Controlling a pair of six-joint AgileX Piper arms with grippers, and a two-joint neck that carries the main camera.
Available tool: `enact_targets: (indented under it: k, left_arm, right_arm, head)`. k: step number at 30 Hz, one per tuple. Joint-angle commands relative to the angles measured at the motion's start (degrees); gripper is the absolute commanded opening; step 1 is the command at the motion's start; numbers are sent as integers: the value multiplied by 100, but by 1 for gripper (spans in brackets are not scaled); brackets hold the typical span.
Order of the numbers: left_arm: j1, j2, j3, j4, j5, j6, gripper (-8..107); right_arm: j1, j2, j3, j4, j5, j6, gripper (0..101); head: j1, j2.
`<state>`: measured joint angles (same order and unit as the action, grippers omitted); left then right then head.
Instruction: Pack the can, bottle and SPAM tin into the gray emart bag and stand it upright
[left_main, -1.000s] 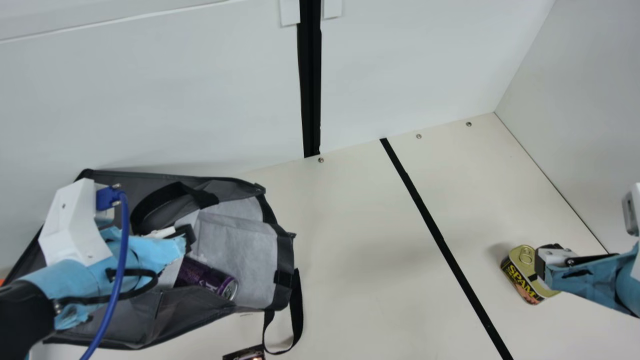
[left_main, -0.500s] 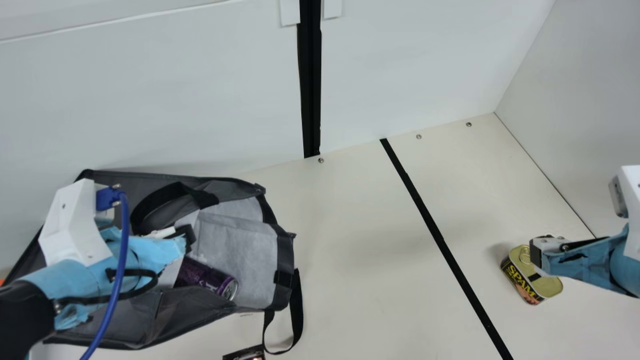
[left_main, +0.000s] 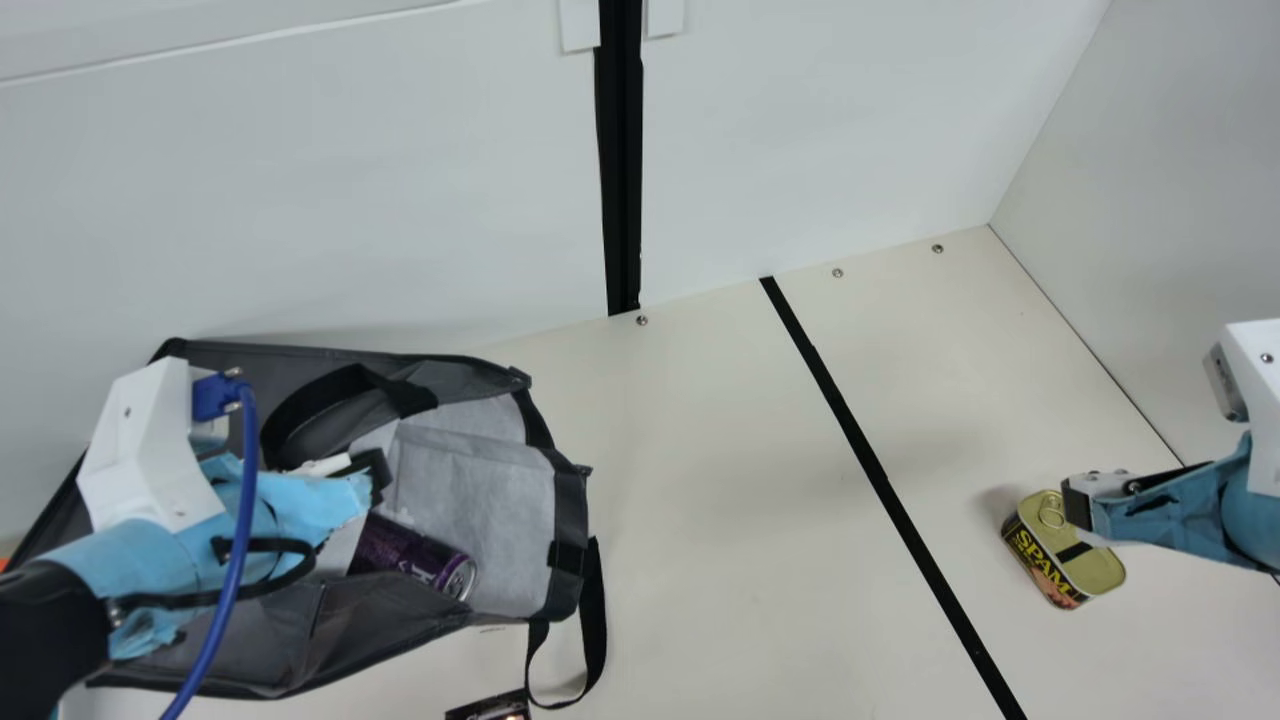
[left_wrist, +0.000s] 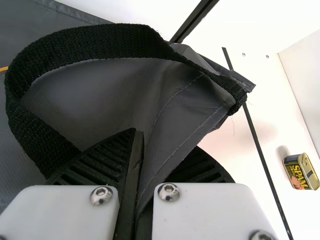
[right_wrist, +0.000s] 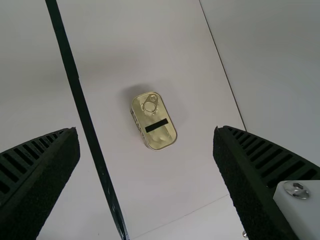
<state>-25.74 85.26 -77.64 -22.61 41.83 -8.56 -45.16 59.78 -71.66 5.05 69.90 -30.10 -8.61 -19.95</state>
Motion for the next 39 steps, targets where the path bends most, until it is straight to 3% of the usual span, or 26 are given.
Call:
enact_targets:
  k: [1,19,39]
  left_arm:
    - [0,0,0,0,0,0,-8]
    - [0,0,0,0,0,0,-8]
    - [0,0,0,0,0,0,-8]
  right_arm:
    - [-107,49,-5,84,0,-221,95]
    - [-902,627,117,680,0,-1664,95]
    - [-1431,1246,283,895,0,-2773,95]
  head:
    - [-139,-5]
    - [-139,-5]
    - [-139,-5]
